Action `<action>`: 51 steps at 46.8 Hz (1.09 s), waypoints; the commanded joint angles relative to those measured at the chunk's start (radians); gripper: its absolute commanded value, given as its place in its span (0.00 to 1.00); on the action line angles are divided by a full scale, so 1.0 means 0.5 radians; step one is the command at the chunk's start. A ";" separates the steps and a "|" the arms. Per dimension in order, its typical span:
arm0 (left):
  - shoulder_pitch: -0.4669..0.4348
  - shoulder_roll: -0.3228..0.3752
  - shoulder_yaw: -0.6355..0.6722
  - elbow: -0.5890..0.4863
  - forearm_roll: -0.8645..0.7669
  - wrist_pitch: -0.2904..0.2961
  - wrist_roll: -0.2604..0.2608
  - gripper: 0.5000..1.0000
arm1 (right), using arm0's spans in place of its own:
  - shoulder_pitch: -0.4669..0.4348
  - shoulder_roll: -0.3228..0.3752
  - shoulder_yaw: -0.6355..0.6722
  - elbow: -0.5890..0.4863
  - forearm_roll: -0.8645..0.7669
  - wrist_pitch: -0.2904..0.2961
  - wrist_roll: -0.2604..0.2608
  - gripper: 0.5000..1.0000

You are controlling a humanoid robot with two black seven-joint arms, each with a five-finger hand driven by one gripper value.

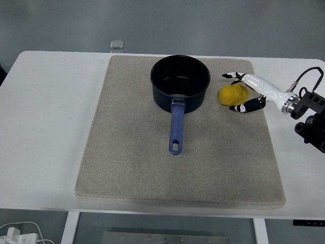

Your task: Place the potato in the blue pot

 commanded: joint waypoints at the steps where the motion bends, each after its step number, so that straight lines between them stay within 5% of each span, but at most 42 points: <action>1: -0.003 0.000 0.000 0.000 0.000 0.000 0.000 1.00 | -0.001 0.003 0.003 0.001 0.000 0.000 0.000 0.43; 4: 0.000 0.000 0.000 0.000 0.000 0.000 0.000 1.00 | -0.001 0.003 0.000 0.001 0.003 0.021 0.003 0.31; 7: 0.000 0.000 0.000 0.003 0.000 0.000 0.000 1.00 | -0.001 0.003 0.003 0.001 0.003 0.052 0.003 0.02; 8: 0.000 0.000 0.000 0.003 0.000 0.000 0.000 1.00 | -0.001 0.003 0.003 0.001 0.003 0.058 0.003 0.00; 51: 0.000 0.000 0.000 -0.007 0.000 0.000 0.000 1.00 | 0.002 0.028 0.024 -0.002 0.065 0.040 0.022 0.00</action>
